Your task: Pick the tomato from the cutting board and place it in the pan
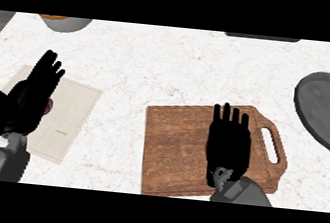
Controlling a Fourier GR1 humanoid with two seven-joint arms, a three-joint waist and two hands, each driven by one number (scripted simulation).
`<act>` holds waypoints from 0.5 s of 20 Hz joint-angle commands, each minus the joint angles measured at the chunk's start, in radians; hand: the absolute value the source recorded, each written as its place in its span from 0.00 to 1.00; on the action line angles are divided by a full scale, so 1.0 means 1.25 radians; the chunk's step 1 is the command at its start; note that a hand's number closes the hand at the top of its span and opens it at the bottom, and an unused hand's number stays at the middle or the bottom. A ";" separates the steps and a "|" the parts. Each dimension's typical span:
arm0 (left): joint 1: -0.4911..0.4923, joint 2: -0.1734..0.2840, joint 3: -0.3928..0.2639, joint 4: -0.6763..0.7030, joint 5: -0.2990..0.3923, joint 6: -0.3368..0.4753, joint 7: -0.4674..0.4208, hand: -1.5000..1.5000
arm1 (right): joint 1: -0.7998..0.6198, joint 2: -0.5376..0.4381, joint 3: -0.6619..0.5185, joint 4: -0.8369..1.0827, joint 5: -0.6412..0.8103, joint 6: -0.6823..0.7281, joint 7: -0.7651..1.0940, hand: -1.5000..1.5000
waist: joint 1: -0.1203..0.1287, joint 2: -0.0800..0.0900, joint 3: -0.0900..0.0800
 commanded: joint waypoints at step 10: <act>-0.051 -0.039 0.035 0.039 -0.051 -0.023 0.019 0.50 | -0.017 -0.010 -0.017 0.199 0.018 -0.193 -0.151 1.00 | 0.000 0.001 0.000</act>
